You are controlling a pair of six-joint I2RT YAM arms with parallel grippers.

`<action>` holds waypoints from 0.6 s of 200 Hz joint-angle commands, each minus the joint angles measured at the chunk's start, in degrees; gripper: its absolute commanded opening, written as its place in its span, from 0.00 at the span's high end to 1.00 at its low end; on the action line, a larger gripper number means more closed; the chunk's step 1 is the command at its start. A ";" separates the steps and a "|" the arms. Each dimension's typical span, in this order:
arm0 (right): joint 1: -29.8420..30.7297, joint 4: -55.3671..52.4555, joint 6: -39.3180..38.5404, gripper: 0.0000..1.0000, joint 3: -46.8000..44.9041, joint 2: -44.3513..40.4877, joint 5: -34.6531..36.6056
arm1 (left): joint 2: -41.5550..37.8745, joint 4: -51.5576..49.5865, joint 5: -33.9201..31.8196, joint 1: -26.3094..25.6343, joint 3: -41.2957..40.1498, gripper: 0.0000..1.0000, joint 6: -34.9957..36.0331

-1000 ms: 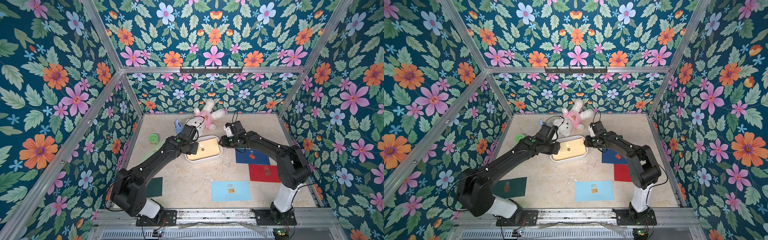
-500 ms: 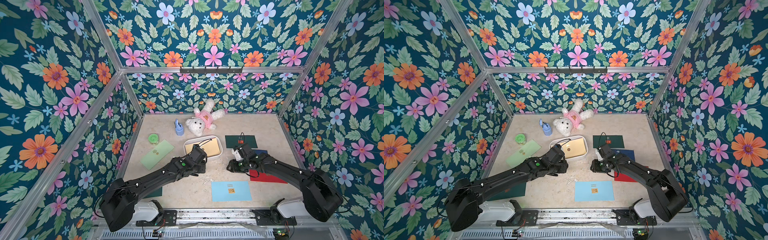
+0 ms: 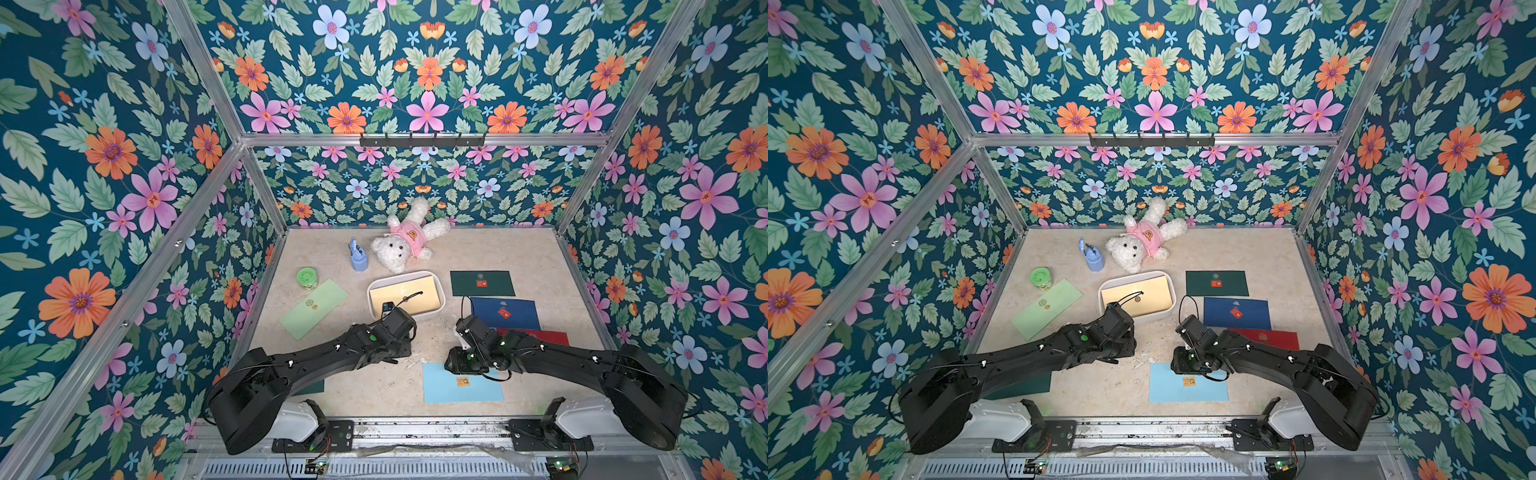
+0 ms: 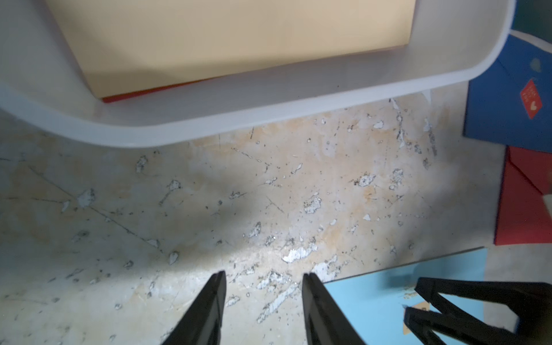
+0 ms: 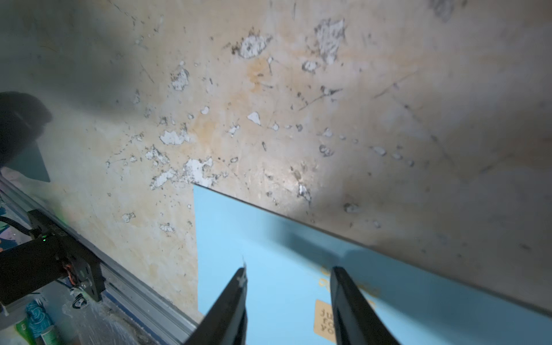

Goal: Put the sealed envelopes into the storage box
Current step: Move the envelope to the center of the board.

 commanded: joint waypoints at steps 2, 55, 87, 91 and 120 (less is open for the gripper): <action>0.43 2.94 2.80 0.52 -1.56 0.71 0.89 | 0.71 0.37 -1.18 0.00 0.20 0.51 -1.07; 0.39 5.68 4.72 0.52 -0.69 4.48 5.16 | 2.84 -1.30 -0.25 0.00 2.10 0.50 -1.89; -0.09 7.31 5.44 0.52 2.46 9.54 7.99 | 3.44 -0.70 1.97 0.00 1.84 0.50 -2.86; -0.21 7.56 5.45 0.53 2.75 10.10 8.09 | 3.39 -0.69 2.14 0.00 1.87 0.50 -3.02; -1.72 8.48 5.54 0.53 3.68 12.16 8.18 | 3.36 0.72 5.81 0.00 0.86 0.50 -4.17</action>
